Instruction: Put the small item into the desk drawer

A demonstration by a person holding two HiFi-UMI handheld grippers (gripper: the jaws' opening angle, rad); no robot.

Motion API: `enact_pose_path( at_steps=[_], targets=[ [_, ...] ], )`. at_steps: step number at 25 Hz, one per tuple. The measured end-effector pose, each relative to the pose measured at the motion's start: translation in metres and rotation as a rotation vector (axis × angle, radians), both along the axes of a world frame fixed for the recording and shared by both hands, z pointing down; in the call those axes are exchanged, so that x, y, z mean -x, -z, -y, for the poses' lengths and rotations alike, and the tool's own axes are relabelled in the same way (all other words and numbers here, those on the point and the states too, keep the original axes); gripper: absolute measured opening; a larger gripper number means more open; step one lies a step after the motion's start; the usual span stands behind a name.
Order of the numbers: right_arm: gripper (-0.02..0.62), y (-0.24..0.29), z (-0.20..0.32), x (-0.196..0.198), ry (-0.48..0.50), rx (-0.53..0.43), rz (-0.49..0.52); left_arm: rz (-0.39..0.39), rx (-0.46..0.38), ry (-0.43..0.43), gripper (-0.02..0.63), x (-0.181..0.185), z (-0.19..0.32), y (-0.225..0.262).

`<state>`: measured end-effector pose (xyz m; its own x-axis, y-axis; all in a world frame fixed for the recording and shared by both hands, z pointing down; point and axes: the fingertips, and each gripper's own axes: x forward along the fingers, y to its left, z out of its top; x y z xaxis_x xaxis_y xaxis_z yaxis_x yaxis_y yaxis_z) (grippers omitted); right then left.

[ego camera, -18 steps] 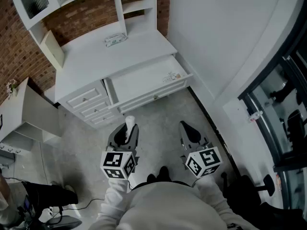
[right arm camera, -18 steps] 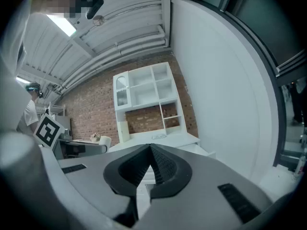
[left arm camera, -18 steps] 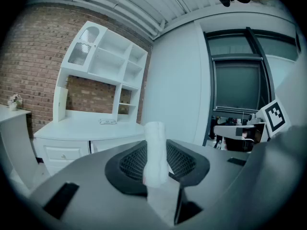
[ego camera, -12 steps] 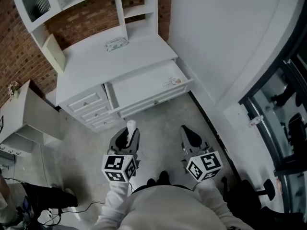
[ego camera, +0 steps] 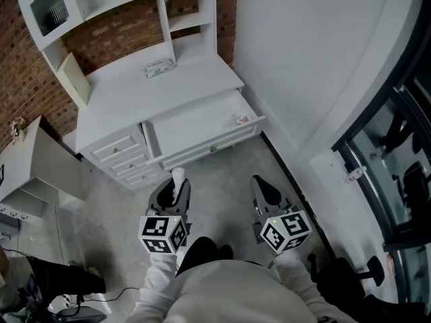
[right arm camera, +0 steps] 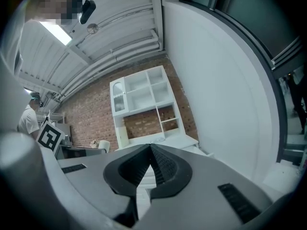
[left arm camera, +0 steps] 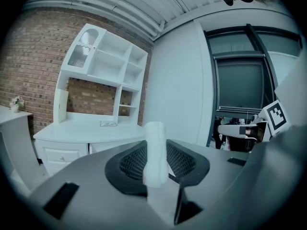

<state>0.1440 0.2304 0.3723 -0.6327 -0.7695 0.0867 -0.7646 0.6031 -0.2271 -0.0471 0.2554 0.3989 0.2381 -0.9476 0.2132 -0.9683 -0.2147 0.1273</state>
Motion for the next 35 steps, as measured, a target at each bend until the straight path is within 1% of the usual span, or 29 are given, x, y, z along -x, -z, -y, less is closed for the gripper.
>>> enact_pose_path(
  at_steps=[6,11,16,21,27,35],
  targets=[
    [0.028,-0.004,0.016,0.000,-0.008,0.016,0.018,0.008,0.004,-0.011,0.133,-0.002,0.018,0.000],
    [0.028,-0.013,0.039,0.007,-0.008,0.036,0.016,-0.013,0.018,-0.004,0.133,0.006,0.047,-0.008],
    [0.028,-0.015,0.081,0.016,-0.019,0.044,0.021,-0.004,0.020,-0.022,0.133,0.014,0.092,-0.013],
    [0.028,-0.012,0.136,0.036,-0.028,0.037,0.020,-0.017,0.012,-0.021,0.133,0.036,0.150,-0.013],
    [0.028,-0.008,0.195,0.054,-0.068,0.027,0.008,-0.011,0.012,-0.035,0.133,0.059,0.212,-0.011],
    [0.028,-0.010,0.255,0.073,-0.098,0.050,0.006,-0.023,0.018,-0.081,0.133,0.075,0.278,-0.012]
  ],
)
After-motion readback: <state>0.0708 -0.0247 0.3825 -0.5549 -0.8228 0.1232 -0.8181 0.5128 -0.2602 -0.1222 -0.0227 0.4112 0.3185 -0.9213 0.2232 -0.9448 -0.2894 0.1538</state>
